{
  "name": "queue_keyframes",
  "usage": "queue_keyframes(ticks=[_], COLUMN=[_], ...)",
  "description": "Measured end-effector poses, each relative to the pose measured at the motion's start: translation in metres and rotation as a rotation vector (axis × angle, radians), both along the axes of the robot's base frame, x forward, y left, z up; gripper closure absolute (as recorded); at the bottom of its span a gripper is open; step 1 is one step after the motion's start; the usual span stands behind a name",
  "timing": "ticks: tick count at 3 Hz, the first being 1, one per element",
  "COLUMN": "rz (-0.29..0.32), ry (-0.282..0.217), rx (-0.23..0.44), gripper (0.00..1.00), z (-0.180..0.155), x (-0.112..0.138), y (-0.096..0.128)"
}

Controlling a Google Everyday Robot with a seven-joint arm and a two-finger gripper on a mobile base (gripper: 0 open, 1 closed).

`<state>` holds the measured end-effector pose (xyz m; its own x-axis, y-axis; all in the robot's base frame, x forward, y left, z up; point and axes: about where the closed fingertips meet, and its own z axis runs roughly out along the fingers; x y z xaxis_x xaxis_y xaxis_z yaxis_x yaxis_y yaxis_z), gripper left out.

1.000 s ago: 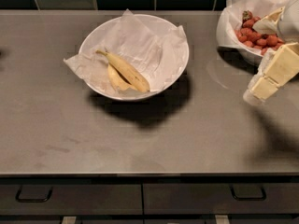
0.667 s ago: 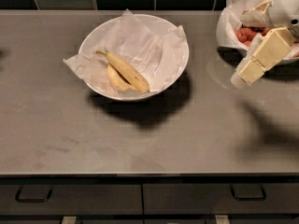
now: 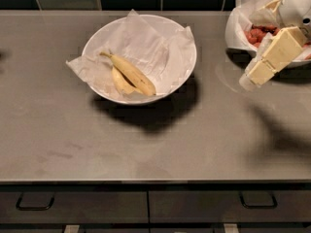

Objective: Pick banana from white bowl

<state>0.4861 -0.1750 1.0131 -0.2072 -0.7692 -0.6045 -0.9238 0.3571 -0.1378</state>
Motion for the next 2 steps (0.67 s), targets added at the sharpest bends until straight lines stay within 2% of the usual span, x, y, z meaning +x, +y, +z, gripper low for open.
queue_keyframes(ticks=[1,2], rz=[0.022,0.067], ry=[0.019,0.043], rx=[0.107,0.21], gripper=[0.0,0.0], z=[0.0,0.002], x=[0.004,0.015], y=[0.021,0.056])
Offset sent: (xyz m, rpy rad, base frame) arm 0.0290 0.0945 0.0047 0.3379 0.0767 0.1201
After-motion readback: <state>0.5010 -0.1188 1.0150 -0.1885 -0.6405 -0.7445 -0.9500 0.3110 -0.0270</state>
